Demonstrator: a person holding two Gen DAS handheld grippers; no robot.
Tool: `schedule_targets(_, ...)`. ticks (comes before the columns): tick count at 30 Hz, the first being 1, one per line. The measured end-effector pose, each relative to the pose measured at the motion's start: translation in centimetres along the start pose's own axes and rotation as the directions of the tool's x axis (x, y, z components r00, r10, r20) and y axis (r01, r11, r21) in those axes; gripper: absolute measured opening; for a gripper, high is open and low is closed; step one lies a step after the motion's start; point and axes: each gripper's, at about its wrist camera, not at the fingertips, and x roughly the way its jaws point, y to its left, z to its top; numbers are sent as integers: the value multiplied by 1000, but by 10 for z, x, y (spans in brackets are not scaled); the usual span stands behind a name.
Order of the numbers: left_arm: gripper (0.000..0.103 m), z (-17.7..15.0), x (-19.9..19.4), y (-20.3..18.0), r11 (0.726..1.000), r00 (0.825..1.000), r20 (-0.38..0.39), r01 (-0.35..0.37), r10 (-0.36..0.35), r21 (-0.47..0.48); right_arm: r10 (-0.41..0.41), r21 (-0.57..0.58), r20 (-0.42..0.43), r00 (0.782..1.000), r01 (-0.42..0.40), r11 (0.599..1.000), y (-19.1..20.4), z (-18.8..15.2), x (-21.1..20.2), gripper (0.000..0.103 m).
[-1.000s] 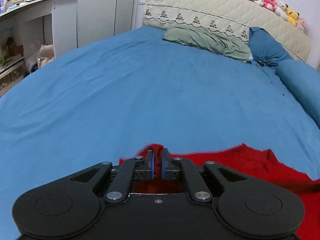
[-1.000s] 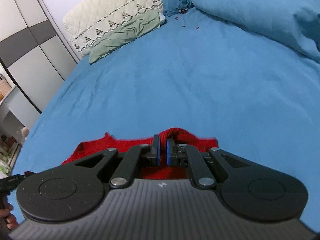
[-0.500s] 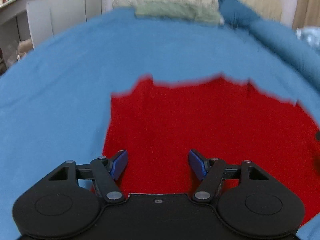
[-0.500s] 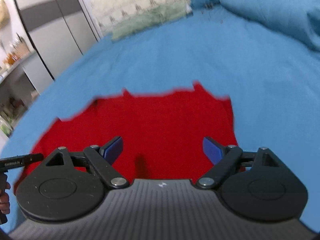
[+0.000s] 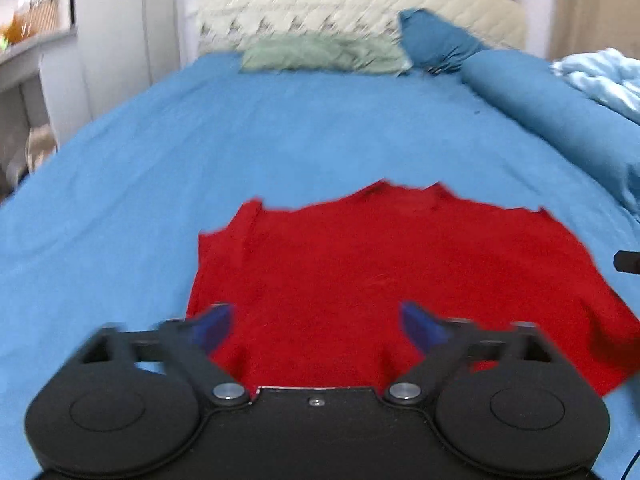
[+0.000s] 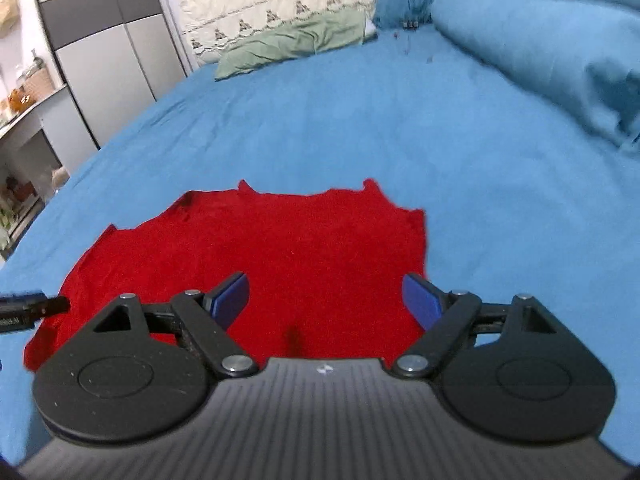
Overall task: Fold small clothes
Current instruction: 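Open both tools and release the folded hem onto the sweater, then grasp the sweater edge with the right tool and fold it over the body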
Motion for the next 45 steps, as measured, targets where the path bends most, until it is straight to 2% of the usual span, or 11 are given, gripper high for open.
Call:
schedule_targets(5, 103, -9, -6, -32, 995, 997, 39, 68, -70, 72, -87, -89, 21, 996, 88, 992, -4, -16, -37, 99)
schedule_targets(11, 103, -9, 19, -39, 993, 993, 3, 114, -114, -9, -135, -10, -36, 990, 134, 991, -25, -45, -16, 80)
schedule_targets(15, 103, -16, 34, -45, 996, 995, -26, 92, -93, -4, -150, 32, -58, 987, 152, 988, -32, -63, 0, 80)
schedule_targets(19, 103, -24, 45, -49, 997, 995, -67, 81, -79, 14, -136, 58, -35, 990, 138, 989, -32, -79, 6, 77)
schedule_targets(23, 103, -31, 60, -56, 998, 993, -110, 40, -34, 52, -112, -2, -37, 993, 112, 994, -22, -80, 6, 49)
schedule_targets(25, 103, -34, 64, -61, 997, 994, -113, 20, -12, 75, -106, -10, -54, 993, 105, 994, -18, -75, 6, 28)
schedule_targets(29, 103, -35, 66, -61, 998, 993, -120, 15, -7, 67, -38, 115, -86, 996, 48, 992, -22, -56, 0, 22)
schedule_targets(33, 103, -26, 58, -50, 998, 988, -146, 54, -49, 34, 100, 261, -10, 995, -95, 961, -11, -19, -20, 22)
schedule_targets(37, 103, -26, 32, -10, 995, 986, -137, 87, -92, -44, 289, 219, 56, 956, -294, 930, 47, 28, -28, 21)
schedule_targets(40, 103, -36, 11, 31, 993, 991, -116, 60, -72, -106, 442, 117, 32, 896, -443, 889, 121, 50, -16, 22)
schedule_targets(45, 103, -56, 1, 81, 990, 989, -136, 40, -59, -138, 531, -19, -245, 811, -552, 834, 246, 32, 58, 21)
